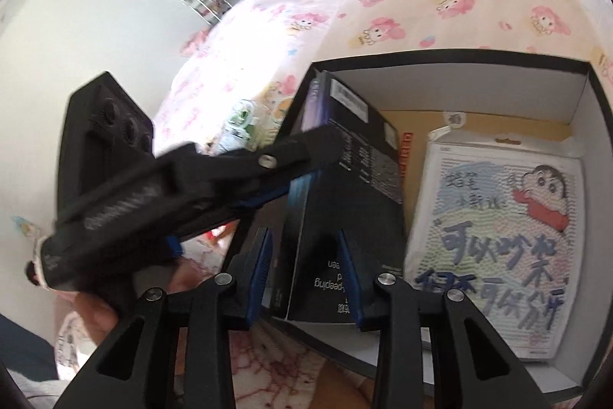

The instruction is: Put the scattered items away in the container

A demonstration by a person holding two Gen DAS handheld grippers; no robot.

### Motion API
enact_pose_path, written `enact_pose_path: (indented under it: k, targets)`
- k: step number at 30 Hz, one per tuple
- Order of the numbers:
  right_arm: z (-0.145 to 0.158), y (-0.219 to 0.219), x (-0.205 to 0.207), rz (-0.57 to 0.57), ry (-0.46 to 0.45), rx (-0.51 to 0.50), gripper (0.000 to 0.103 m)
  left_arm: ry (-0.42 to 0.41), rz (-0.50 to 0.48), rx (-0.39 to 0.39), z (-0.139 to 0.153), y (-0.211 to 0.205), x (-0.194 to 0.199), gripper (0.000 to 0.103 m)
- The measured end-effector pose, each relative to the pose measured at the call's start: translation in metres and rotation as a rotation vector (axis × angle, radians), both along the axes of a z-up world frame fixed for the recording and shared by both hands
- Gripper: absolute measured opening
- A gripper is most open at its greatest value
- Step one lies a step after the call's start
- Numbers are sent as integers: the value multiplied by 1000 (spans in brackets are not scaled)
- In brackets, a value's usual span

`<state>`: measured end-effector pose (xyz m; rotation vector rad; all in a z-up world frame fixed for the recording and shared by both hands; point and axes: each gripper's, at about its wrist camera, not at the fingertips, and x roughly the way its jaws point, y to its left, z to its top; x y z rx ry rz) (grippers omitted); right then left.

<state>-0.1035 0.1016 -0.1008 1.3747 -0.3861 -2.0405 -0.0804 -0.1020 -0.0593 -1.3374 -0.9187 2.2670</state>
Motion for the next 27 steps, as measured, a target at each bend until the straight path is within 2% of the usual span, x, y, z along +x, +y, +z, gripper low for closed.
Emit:
enact_pose_path:
  k: [2, 4, 7, 11, 13, 15, 16, 19, 24, 27]
  targets:
    - [-1, 5, 0, -14, -23, -14, 32, -21, 2, -32, 2, -6, 5, 44]
    - [-1, 12, 1, -31, -25, 8, 32, -20, -2, -39, 3, -5, 6, 43]
    - [2, 24, 3, -53, -38, -13, 32, -18, -24, -49, -1, 8, 1, 43]
    - [4, 26, 2, -66, -28, 2, 32, 38, -72, -45, -1, 23, -3, 43]
    - [7, 29, 2, -80, -15, 23, 32, 68, -100, -18, 1, 31, -5, 43]
    - [9, 39, 1, -129, -14, 39, 32, 85, -135, 9, 2, 40, -7, 43]
    - [9, 46, 0, -167, -21, 45, 32, 85, -146, -3, 2, 44, -8, 43]
    - [3, 59, -3, -199, -70, -4, 32, 50, -159, -39, -3, 50, -11, 43]
    - [-21, 59, -3, -189, -125, 4, 32, -4, -141, -28, -12, 43, -12, 43]
    - [-28, 61, -4, -214, -127, 54, 32, -19, -123, -50, -14, 41, -11, 43]
